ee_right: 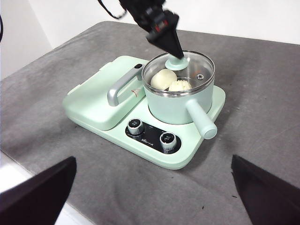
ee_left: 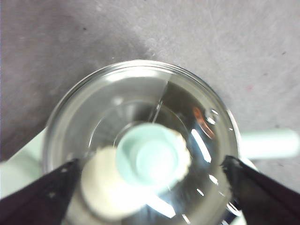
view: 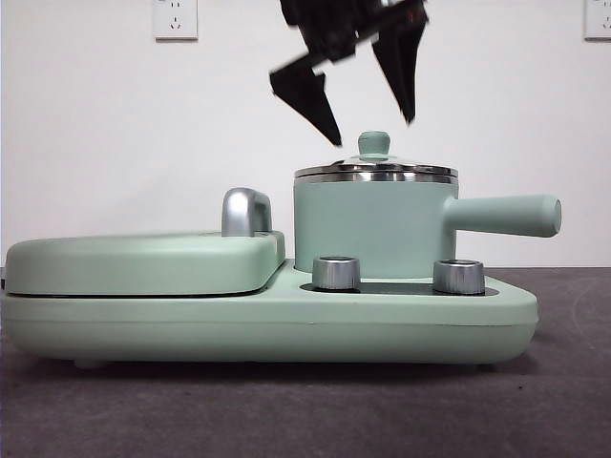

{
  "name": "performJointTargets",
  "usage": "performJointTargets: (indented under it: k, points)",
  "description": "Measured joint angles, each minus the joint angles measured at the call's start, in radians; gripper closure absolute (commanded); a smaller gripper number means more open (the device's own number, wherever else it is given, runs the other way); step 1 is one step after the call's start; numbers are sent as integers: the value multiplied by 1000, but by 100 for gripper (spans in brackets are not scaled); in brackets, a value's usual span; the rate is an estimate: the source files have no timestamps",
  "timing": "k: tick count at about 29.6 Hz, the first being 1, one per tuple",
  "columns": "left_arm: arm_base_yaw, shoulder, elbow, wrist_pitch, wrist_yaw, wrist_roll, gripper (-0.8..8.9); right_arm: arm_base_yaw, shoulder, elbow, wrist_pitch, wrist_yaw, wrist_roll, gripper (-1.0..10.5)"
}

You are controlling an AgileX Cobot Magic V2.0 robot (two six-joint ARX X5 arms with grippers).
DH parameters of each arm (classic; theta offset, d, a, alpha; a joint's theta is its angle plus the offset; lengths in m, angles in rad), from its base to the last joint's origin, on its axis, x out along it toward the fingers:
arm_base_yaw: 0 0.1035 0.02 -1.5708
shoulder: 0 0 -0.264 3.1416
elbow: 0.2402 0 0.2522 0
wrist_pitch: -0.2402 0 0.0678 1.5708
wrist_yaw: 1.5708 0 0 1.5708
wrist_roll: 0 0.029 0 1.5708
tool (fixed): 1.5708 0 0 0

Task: Put the buns in a small steamer

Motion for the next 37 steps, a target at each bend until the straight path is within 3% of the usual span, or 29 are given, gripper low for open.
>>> performJointTargets:
  k: [2, 7, 15, 21, 26, 31, 37]
  points:
    - [10, -22, 23, -29, 5, -38, 281, 0, 0, 0, 0, 0, 0, 420]
    - [26, -152, -3, -32, 159, -100, 283, 0, 0, 0, -5, -1, 0, 420]
    - [-17, -511, -410, -32, 165, -77, 286, 0, 0, -10, -4, -28, 0, 421]
    - [-6, -775, -716, -34, 103, -62, 301, 0, 0, -79, 7, -104, 0, 421]
    - [9, -1041, -975, -23, 55, -71, 318, 0, 0, -142, 69, -110, 0, 421]
    - [35, -1316, -1267, 209, 44, -120, 318, 0, 0, -176, 165, -158, -10, 421]
    - [53, -1680, -1561, 337, -112, -169, 318, 0, 0, -179, 190, -158, -20, 421]
